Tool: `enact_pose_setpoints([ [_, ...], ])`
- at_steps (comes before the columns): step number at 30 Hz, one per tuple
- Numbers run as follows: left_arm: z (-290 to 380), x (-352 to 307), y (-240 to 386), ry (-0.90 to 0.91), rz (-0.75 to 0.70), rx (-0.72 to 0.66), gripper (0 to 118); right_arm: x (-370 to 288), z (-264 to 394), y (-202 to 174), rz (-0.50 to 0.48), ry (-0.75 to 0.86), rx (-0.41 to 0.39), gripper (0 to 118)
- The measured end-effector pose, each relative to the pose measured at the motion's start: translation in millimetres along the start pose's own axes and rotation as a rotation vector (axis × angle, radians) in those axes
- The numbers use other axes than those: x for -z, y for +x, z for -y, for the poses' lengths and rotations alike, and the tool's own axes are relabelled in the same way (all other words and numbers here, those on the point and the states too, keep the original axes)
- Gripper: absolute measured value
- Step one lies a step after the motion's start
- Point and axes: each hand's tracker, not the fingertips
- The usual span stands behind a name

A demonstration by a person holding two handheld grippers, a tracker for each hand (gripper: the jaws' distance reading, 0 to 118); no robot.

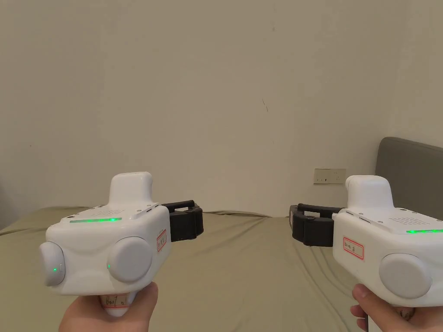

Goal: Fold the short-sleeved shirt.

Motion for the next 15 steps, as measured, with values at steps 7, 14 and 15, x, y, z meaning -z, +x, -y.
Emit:
enact_pose_setpoints([
  [7,-0.3,-3.3,-2.3,0.010,-0.016,0.000,118,-3.0,-2.2,-3.4,0.003,-0.003,-0.008,118],
  [14,-0.1,-8.8,0.2,0.000,-0.012,0.005,118,-5.5,-4.5,-6.0,0.009,-0.001,-0.019,118],
  [15,-0.2,-9.0,0.0,0.000,-0.012,0.004,118,-7.8,-5.4,-5.3,-0.012,-0.001,-0.001,118],
])
